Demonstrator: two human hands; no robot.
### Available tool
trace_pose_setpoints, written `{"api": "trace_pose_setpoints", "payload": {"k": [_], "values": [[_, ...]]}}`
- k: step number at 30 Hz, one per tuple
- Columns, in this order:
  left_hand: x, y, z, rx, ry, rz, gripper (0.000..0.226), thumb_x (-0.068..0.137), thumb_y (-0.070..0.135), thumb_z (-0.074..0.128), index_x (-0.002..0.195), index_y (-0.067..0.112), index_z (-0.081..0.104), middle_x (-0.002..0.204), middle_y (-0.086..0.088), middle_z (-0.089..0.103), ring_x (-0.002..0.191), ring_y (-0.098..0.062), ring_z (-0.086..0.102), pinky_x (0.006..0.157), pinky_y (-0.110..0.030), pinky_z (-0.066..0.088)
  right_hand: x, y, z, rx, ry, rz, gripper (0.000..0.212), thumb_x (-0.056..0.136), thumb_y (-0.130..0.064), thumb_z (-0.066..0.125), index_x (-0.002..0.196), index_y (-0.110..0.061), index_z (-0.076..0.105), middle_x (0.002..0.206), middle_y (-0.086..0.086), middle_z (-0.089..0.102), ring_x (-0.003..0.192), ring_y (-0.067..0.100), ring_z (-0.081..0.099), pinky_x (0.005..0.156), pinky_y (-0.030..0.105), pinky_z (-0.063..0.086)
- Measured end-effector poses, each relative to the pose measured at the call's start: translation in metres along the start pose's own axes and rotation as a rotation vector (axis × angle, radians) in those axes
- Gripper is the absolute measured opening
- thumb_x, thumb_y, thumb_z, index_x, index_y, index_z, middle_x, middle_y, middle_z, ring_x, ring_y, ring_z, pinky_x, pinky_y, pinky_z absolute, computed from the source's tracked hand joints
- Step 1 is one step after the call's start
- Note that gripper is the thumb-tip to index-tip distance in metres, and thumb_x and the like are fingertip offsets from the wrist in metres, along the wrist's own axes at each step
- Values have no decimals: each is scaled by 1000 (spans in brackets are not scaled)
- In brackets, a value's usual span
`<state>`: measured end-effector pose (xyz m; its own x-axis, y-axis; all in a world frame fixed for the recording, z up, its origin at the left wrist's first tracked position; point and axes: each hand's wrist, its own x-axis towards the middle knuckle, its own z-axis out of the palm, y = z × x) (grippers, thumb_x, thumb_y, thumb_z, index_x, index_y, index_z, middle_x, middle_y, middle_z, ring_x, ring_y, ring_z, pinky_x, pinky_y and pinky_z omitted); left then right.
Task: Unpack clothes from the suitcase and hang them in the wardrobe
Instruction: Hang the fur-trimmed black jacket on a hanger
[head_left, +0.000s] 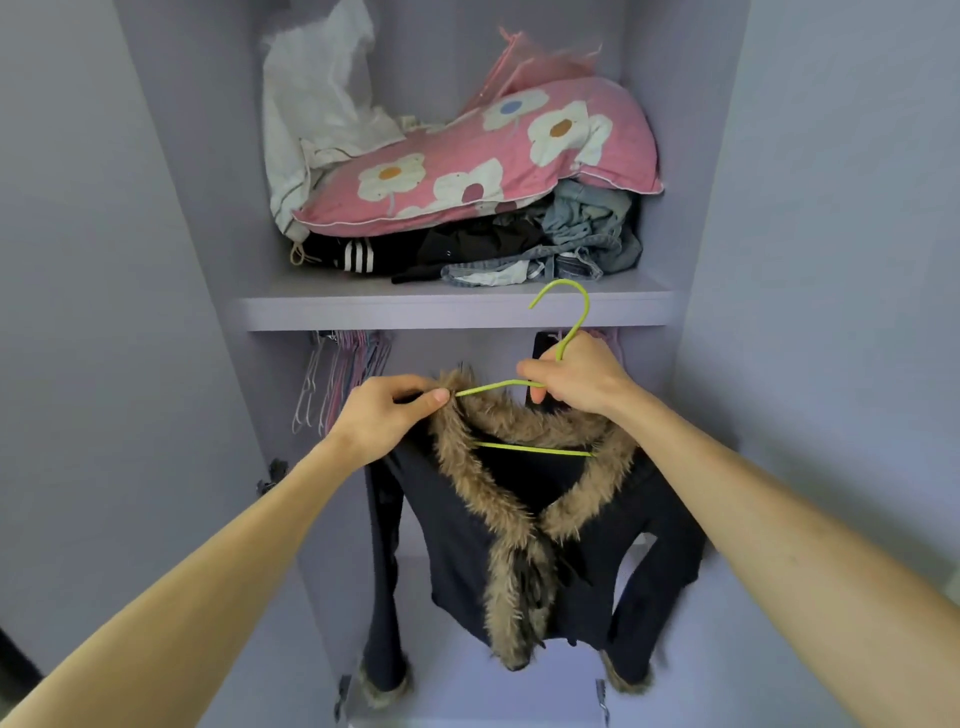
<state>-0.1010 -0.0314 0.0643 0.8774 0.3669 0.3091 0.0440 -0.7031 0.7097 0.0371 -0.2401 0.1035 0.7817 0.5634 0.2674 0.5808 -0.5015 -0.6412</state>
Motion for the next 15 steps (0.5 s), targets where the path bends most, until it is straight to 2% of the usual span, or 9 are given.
{"api": "trace_pose_setpoints", "payload": {"k": [3,5,7,9,10,12,14,15], "values": [[5,6,7,-73,68,6,14,92,43,66,90,33,75,92,21,73,84,18,60,74,0,38,-5,2,9,-79,-77,-4,36,85,-34,62,55,-17,74,52,1,62,51,15,57,57,29,48],[4,8,13,-24,55,28,16,90,45,67,92,32,76,92,21,73,83,20,59,78,-3,40,-9,0,12,-121,-137,2,41,90,-41,61,58,-18,74,57,-2,64,58,15,60,58,25,43],[2,5,18,20,-7,14,26,89,52,66,103,32,75,101,19,72,94,11,61,91,-16,45,-10,1,15,-112,-117,-25,48,93,-48,57,59,-20,74,61,1,67,63,14,62,61,24,41],[-1,5,23,114,-76,13,42,86,60,63,118,32,66,111,13,68,105,-8,60,98,-33,46,-10,0,14,-60,-64,-44,54,95,-51,53,54,-22,73,63,3,70,65,16,66,66,25,44],[-1,6,25,198,-93,46,43,84,60,60,116,31,64,105,10,68,102,-15,60,95,-38,46,-10,-1,13,-35,-47,-56,57,96,-51,53,49,-24,71,62,1,71,66,15,67,69,26,47],[0,14,30,330,-85,151,28,92,53,56,101,27,59,81,8,62,83,-22,58,80,-40,46,-13,-3,10,6,-51,-71,58,96,-49,52,48,-23,72,62,-4,72,62,6,67,72,26,50],[2,19,34,306,-54,239,25,99,44,53,88,22,53,66,5,53,67,-22,52,67,-41,41,-22,-3,5,47,-53,-77,54,96,-52,52,69,-12,77,59,-10,70,56,0,64,70,25,50],[2,18,36,291,-50,270,25,101,41,52,84,22,50,63,4,52,63,-20,51,64,-42,41,-27,2,1,39,-27,-91,55,94,-56,51,78,-10,77,63,-12,71,60,-1,65,72,26,51]]}}
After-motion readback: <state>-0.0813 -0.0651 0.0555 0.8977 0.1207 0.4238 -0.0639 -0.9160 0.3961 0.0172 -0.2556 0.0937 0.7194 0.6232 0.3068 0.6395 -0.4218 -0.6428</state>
